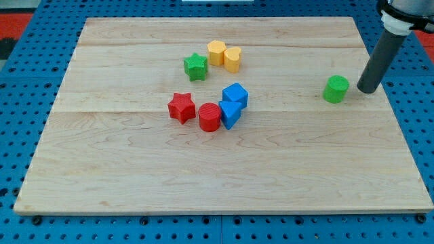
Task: Move your arm towards the yellow heart
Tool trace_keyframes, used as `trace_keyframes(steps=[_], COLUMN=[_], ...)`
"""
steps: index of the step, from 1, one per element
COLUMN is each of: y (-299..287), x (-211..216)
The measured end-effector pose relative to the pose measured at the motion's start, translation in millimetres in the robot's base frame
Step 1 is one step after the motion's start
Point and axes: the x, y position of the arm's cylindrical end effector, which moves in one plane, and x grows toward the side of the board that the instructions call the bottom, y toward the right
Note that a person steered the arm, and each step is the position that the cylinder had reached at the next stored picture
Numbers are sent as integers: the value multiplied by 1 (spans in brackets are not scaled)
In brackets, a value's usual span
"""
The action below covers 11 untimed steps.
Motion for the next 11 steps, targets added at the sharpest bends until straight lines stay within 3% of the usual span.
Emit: trace_keyframes(steps=[4, 6, 9, 11], y=[-4, -93, -133, -200], x=[-48, -79, -67, -53])
